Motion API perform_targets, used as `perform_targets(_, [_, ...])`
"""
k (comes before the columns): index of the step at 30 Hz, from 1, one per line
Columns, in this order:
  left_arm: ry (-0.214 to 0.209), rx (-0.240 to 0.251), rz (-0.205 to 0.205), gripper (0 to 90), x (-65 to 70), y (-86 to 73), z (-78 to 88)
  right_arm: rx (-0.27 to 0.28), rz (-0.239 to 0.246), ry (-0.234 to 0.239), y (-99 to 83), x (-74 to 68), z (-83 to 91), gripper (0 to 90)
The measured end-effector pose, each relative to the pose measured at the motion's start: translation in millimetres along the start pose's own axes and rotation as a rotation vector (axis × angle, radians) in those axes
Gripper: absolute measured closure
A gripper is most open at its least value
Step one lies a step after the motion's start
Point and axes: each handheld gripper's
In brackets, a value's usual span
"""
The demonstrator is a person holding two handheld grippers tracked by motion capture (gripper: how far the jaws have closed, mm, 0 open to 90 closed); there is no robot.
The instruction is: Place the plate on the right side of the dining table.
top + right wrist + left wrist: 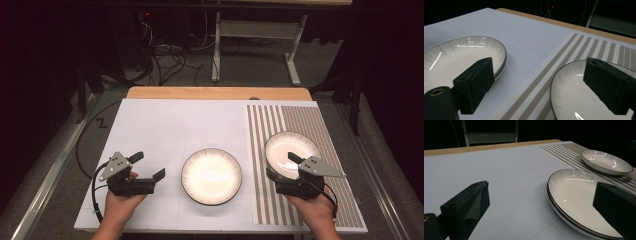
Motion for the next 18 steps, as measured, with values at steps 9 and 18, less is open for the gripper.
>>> perform_targets(9, [-0.022,0.022,-0.014,1.0,6.2,1.4,3.4,0.021,0.045,0.032,7.9,-27.4,-3.5,0.9])
perform_targets(18, [-0.02,0.033,-0.032,0.0,10.6,0.4,3.1,0.031,0.047,0.027,7.4,-27.0,-0.7,0.9])
Point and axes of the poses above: each handheld gripper's, and its own axes: z roughly backward along the jaws, y roughly out of its top, x roughly to its right, and after that the axes turned 14 degrees about z, right-handed
